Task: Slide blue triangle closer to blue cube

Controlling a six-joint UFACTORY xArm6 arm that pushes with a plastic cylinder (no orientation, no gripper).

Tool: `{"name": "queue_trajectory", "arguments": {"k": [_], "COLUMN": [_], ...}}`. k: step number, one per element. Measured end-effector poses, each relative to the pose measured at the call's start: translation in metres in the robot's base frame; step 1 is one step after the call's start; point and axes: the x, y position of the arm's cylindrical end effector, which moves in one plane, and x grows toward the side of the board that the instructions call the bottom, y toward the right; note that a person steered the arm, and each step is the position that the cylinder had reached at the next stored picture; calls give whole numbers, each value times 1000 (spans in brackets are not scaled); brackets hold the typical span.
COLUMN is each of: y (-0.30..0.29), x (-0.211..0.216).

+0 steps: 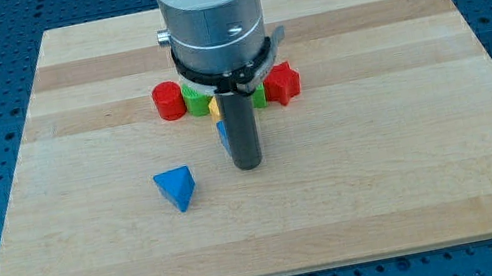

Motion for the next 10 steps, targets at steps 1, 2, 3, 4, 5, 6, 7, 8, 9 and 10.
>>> {"name": "queue_trajectory", "arguments": {"k": [1,2,3,4,5,6,7,8,9,10], "y": [0,0,0,-7,-51,-117,-164,-172,-155,-111], "x": [0,1,21,58,85,85,66,43,38,38]}}
